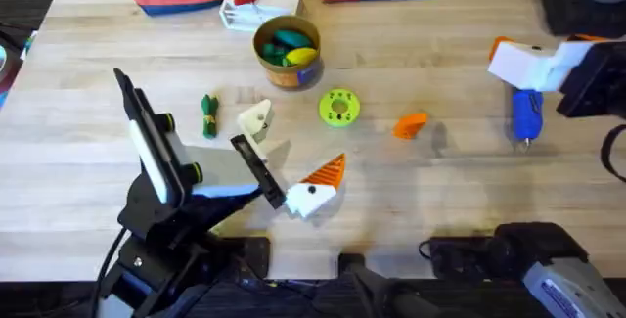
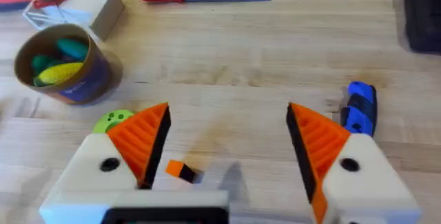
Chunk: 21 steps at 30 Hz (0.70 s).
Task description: Pick up the gripper from the table and insert it into the empty holder that is missing its gripper. Then pick up a screw, insert it into the mounting hole, and use the screwdriver to tighten it. Finally, clean up the table by picking up the vegetable and placing it into the bucket.
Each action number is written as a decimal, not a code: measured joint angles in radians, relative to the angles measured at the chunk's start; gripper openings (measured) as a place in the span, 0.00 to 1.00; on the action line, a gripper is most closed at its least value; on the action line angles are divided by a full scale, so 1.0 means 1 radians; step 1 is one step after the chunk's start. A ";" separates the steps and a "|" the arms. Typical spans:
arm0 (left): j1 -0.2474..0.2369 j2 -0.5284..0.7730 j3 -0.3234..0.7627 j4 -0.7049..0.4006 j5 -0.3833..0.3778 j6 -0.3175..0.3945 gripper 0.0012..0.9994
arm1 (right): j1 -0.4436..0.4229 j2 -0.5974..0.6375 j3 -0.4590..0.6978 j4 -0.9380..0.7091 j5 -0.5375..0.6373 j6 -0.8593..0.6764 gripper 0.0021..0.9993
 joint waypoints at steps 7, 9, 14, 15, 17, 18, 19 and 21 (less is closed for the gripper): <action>0.000 0.000 0.000 -0.001 0.000 -0.166 0.99 | 0.000 0.000 0.000 0.000 -0.001 0.000 0.99; 0.000 0.000 0.000 -0.001 0.000 -0.193 0.99 | 0.000 0.000 0.001 -0.022 -0.010 0.004 0.99; 0.000 0.000 0.000 -0.001 0.000 -0.227 0.99 | 0.001 0.012 0.002 -0.067 -0.078 -0.034 0.99; 0.000 0.000 0.000 -0.001 0.000 -0.230 0.99 | 0.006 0.023 0.002 -0.088 -0.099 -0.061 0.99; 0.000 0.000 0.000 -0.001 0.000 -0.236 0.99 | 0.030 0.064 0.002 -0.129 -0.134 -0.122 0.99; 0.000 0.000 0.000 -0.001 0.000 -0.237 0.99 | 0.049 0.092 0.002 -0.149 -0.143 -0.152 0.99; 0.000 0.000 0.000 -0.001 0.000 -0.240 0.99 | 0.073 0.126 0.002 -0.170 -0.146 -0.182 0.99; 0.000 0.000 0.000 -0.001 0.000 -0.241 0.99 | 0.123 0.194 0.002 -0.205 -0.139 -0.230 0.99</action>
